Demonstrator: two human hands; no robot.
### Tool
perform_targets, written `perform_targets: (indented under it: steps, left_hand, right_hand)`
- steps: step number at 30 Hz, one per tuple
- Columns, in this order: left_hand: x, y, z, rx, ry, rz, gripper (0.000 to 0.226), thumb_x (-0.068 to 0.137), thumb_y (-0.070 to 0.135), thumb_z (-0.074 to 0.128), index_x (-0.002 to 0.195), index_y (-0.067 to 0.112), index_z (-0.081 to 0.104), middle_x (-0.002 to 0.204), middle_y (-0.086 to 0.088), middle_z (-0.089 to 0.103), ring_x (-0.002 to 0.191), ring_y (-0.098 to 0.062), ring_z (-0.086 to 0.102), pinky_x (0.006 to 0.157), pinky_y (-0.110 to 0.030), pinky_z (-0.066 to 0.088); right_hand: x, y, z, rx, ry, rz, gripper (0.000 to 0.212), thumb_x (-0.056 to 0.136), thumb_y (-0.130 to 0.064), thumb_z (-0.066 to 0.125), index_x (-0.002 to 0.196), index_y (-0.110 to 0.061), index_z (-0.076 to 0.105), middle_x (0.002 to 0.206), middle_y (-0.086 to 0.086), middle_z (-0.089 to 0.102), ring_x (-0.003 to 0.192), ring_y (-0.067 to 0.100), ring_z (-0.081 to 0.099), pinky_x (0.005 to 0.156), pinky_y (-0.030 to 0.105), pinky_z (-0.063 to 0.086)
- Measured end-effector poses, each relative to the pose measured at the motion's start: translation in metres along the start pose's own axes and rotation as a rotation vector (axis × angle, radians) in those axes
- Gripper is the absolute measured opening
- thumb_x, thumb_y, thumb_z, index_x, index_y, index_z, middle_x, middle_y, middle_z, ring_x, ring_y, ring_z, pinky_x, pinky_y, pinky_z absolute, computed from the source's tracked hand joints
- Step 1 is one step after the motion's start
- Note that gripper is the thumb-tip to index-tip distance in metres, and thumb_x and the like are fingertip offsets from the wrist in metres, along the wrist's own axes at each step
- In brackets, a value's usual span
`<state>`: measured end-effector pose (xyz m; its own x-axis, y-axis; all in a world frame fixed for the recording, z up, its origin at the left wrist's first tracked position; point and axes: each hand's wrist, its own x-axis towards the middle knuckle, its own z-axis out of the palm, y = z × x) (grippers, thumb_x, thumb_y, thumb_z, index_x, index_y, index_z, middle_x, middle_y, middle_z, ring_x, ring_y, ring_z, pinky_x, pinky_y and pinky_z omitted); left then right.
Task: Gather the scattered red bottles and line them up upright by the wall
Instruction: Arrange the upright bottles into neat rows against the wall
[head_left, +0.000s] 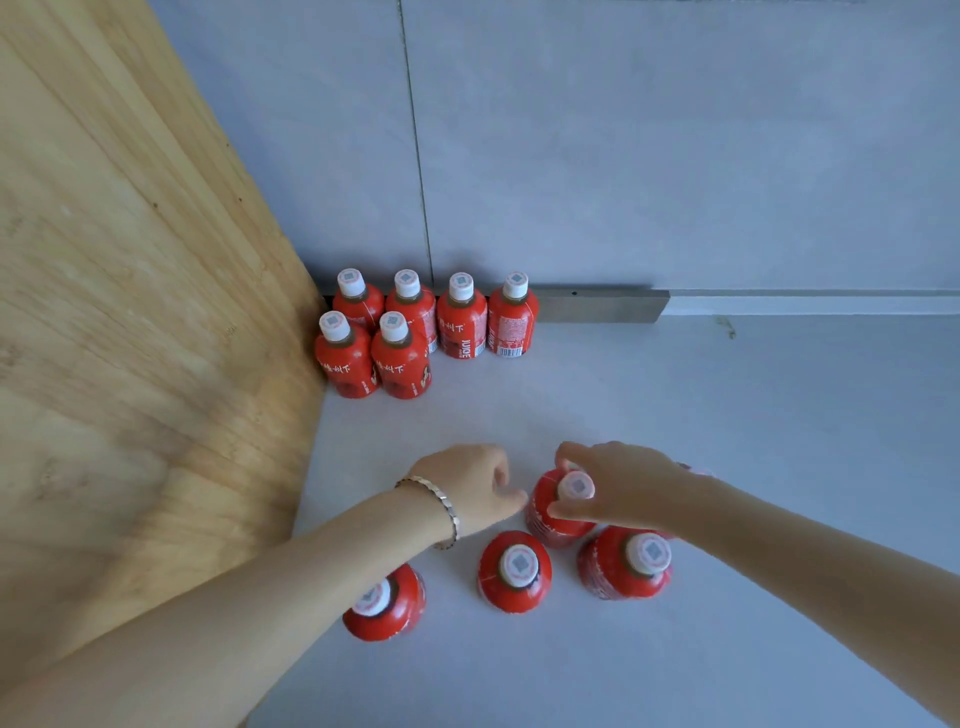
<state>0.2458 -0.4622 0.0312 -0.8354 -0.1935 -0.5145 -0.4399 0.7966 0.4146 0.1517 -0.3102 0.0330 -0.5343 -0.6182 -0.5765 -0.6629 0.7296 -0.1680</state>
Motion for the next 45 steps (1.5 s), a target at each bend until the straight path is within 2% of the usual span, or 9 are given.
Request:
perform_targets:
  steps: [6,9,19,22,33,36,39,42,45]
  left_hand:
    - [-0.016,0.014,0.031,0.127,-0.158,0.057,0.026,0.075,0.046,0.061,0.077,0.022,0.051,0.076,0.005,0.058,0.076,-0.021,0.053,0.064,-0.026,0.039]
    - [-0.018,0.009,0.04,0.16,-0.115,0.133,0.028,0.074,0.038,0.065,0.082,0.02,0.046,0.092,-0.003,0.061,0.078,-0.023,0.05,0.068,-0.026,0.038]
    - [0.046,-0.017,-0.037,-0.003,0.372,0.046,0.019,0.076,0.018,0.064,0.087,0.006,0.055,0.084,-0.01,0.05,0.089,-0.035,0.058,0.066,-0.03,0.037]
    - [0.084,-0.023,-0.061,0.06,0.441,0.024,0.028,0.079,0.016,0.063,0.101,0.001,0.054,0.1,-0.023,0.053,0.094,-0.039,0.056,0.071,-0.036,0.039]
    - [0.131,-0.039,-0.065,0.194,0.43,-0.074,0.042,0.086,0.024,0.061,0.121,0.007,0.045,0.115,-0.021,0.049,0.107,-0.038,0.049,0.086,-0.043,0.042]
    - [0.127,-0.048,-0.06,0.383,0.4,0.003,0.06,0.083,0.031,0.064,0.133,0.012,0.038,0.119,-0.017,0.047,0.108,-0.032,0.047,0.09,-0.037,0.041]
    - [0.126,-0.048,-0.056,0.446,0.415,0.038,0.063,0.085,0.029,0.063,0.138,0.013,0.033,0.124,-0.016,0.047,0.112,-0.031,0.048,0.09,-0.038,0.042]
    - [0.129,-0.049,-0.051,0.416,0.477,0.04,0.062,0.079,0.018,0.07,0.134,0.011,0.041,0.115,-0.018,0.054,0.104,-0.033,0.054,0.08,-0.04,0.048]
    - [0.128,-0.051,-0.051,0.479,0.523,0.021,0.067,0.044,0.014,0.092,0.106,0.012,0.067,0.081,-0.014,0.066,0.066,-0.03,0.064,0.05,-0.032,0.052]
  right_hand:
    - [0.005,-0.005,0.015,0.133,0.086,0.012,0.044,0.086,-0.043,0.058,0.122,-0.022,0.044,0.115,0.006,0.061,0.093,0.02,0.056,0.079,0.033,0.05]
    - [0.008,-0.006,0.018,0.219,0.12,0.062,0.046,0.086,-0.042,0.059,0.124,-0.021,0.044,0.118,0.006,0.061,0.1,0.022,0.058,0.079,0.031,0.05]
    - [0.042,0.0,-0.001,0.507,0.302,0.2,0.038,0.084,-0.034,0.063,0.116,-0.017,0.051,0.114,0.009,0.062,0.091,0.023,0.057,0.062,0.028,0.049]
    - [0.065,-0.002,-0.011,0.602,0.34,0.236,0.036,0.085,-0.029,0.062,0.115,-0.014,0.051,0.114,0.011,0.061,0.083,0.023,0.053,0.051,0.023,0.038]
    - [0.14,-0.022,-0.048,0.718,0.465,0.233,0.037,0.087,-0.026,0.059,0.116,-0.006,0.049,0.119,0.017,0.055,0.102,0.034,0.057,0.074,0.034,0.043]
    - [0.145,-0.023,-0.048,0.743,0.409,0.211,0.043,0.085,-0.025,0.062,0.123,-0.011,0.047,0.125,0.017,0.045,0.091,0.032,0.056,0.078,0.035,0.047]
    - [0.151,-0.022,-0.038,0.76,0.269,0.307,0.061,0.08,-0.027,0.069,0.129,-0.009,0.039,0.125,0.018,0.051,0.1,0.036,0.063,0.08,0.038,0.05]
    - [0.153,-0.027,-0.026,0.827,0.289,0.314,0.059,0.081,-0.019,0.07,0.128,-0.004,0.037,0.124,0.021,0.057,0.107,0.038,0.062,0.089,0.042,0.052]
    - [0.148,-0.027,-0.021,0.886,0.329,0.319,0.055,0.082,-0.015,0.069,0.129,-0.002,0.043,0.127,0.018,0.057,0.115,0.035,0.056,0.092,0.038,0.046]
